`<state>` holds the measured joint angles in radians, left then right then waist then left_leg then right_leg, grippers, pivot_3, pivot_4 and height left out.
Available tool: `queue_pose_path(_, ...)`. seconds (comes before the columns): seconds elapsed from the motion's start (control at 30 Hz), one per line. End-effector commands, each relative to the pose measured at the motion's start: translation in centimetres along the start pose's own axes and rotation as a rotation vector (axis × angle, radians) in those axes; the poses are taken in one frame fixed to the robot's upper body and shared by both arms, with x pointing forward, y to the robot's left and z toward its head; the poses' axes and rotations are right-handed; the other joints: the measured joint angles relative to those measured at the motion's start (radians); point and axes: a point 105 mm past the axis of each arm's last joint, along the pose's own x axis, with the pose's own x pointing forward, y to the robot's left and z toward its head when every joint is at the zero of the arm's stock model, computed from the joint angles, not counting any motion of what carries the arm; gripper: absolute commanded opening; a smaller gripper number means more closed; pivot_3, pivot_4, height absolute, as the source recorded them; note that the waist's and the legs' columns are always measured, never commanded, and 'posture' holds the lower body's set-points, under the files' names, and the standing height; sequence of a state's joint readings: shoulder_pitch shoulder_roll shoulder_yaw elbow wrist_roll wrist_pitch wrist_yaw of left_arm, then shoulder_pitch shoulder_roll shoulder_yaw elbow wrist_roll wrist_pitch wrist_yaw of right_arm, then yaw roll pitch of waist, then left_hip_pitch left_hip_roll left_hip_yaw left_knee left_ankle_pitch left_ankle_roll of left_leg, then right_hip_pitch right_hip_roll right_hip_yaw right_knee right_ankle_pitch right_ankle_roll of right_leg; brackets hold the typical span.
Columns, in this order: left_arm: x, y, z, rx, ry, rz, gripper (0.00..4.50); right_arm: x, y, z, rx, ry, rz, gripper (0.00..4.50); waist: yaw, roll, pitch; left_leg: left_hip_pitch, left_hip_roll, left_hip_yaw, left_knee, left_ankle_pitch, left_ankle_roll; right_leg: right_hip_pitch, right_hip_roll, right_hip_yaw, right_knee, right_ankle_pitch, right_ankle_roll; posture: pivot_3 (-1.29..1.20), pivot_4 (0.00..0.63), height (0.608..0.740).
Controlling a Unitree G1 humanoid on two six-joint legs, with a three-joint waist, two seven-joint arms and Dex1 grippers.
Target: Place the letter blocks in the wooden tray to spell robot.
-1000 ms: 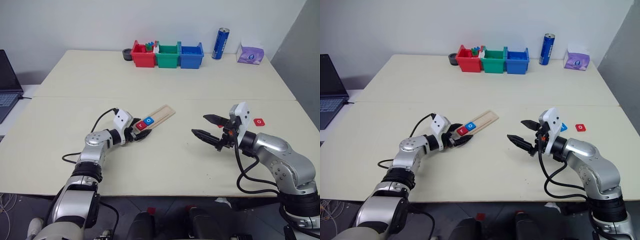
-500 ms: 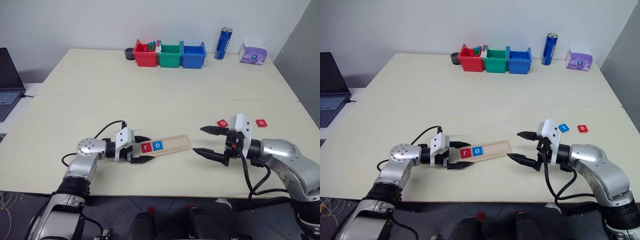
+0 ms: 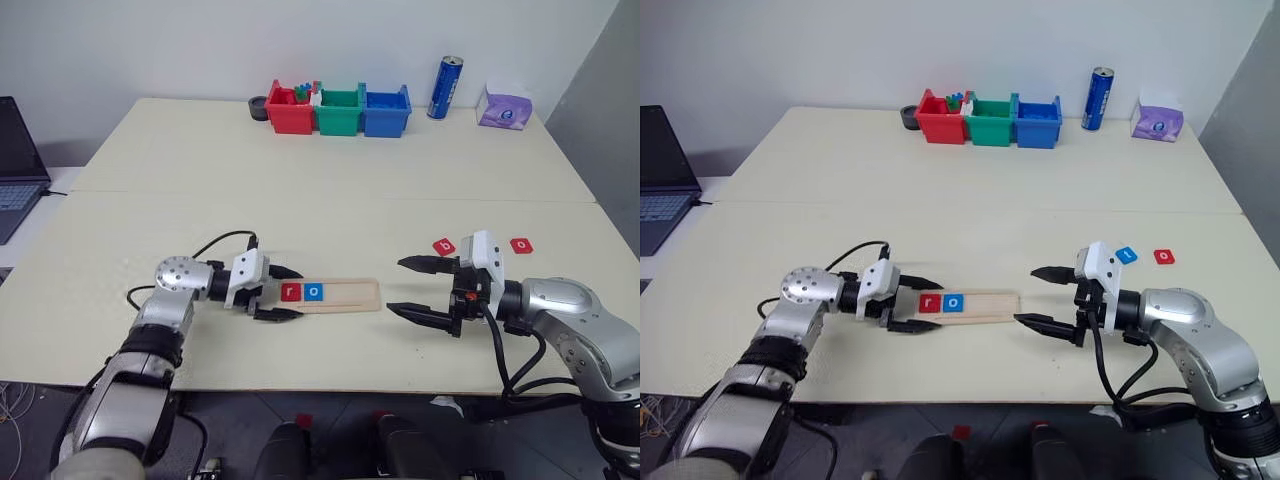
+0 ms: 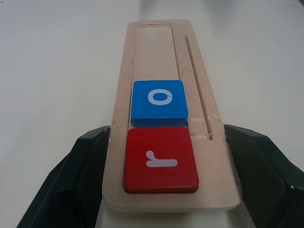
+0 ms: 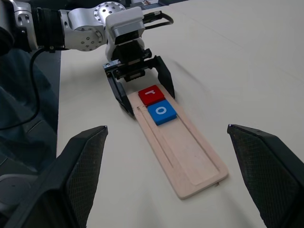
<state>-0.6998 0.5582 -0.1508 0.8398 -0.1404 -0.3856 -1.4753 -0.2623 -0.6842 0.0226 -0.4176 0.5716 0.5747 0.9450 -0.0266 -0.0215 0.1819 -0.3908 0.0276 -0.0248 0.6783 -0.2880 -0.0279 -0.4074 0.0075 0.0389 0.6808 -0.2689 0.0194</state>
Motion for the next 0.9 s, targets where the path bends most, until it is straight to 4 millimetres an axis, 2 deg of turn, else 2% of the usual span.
queue_pose_path(0.03, 0.3, 1.2, 0.2, 0.019, 0.034, 0.0, 3.39, -0.2, -0.2, 1.1, -0.049, -0.02, 0.005, 4.31, 0.0, 0.0, 0.0, 0.0, 0.0, 0.0, 0.0, 0.0, 0.0, 0.0, 0.0, 0.0, 0.0, 0.0, 0.0, 0.0, 0.15, 0.74)
queue_pose_path(0.17, 0.8, 1.1, 0.6, 0.011, 0.014, -0.05, 3.39, -0.1, -0.1, 1.4, -0.051, -0.022, 0.007, 4.31, 0.0, 0.0, 0.0, 0.0, 0.0, 0.0, 0.0, 0.0, 0.0, 0.0, 0.0, 0.0, 0.0, 0.0, 0.0, 0.0, 0.15, 0.74)
queue_pose_path(0.33, 0.9, -0.1, 0.1, 0.008, 0.02, -0.117, 3.39, -0.2, 0.0, 1.5, -0.052, -0.024, 0.001, 4.31, -0.001, 0.0, 0.0, -0.002, 0.0, -0.001, 0.0, 0.0, 0.001, -0.001, 0.0, 0.0, 0.0, 0.0, 0.0, 0.0, 0.15, 0.74)
queue_pose_path(0.73, 0.8, -0.3, -0.3, 0.011, 0.037, -0.122, 3.39, 0.0, -0.2, 1.9, -0.051, -0.031, -0.002, 4.31, -0.001, 0.0, 0.0, -0.002, 0.0, -0.001, 0.0, 0.0, 0.001, -0.002, 0.0, 0.0, 0.0, 0.0, 0.0, 0.0, 0.15, 0.74)
queue_pose_path(0.83, 0.7, -0.2, -0.4, 0.012, 0.044, -0.112, 4.36, 0.1, -0.2, 1.9, -0.051, -0.031, 0.0, 4.31, -0.001, 0.0, 0.0, -0.002, 0.0, -0.001, 0.0, 0.0, 0.001, -0.002, 0.0, 0.0, 0.0, 0.0, 0.0, 0.0, 0.15, 0.74)
queue_pose_path(0.9, 0.6, -0.2, -0.4, 0.011, 0.048, -0.112, 4.44, 0.1, -0.3, 1.9, -0.051, -0.032, 0.001, 4.31, -0.001, 0.0, 0.0, -0.002, 0.0, -0.001, 0.0, 0.0, 0.001, -0.002, 0.0, -0.001, 0.0, 0.0, 0.0, 0.0, 0.15, 0.74)
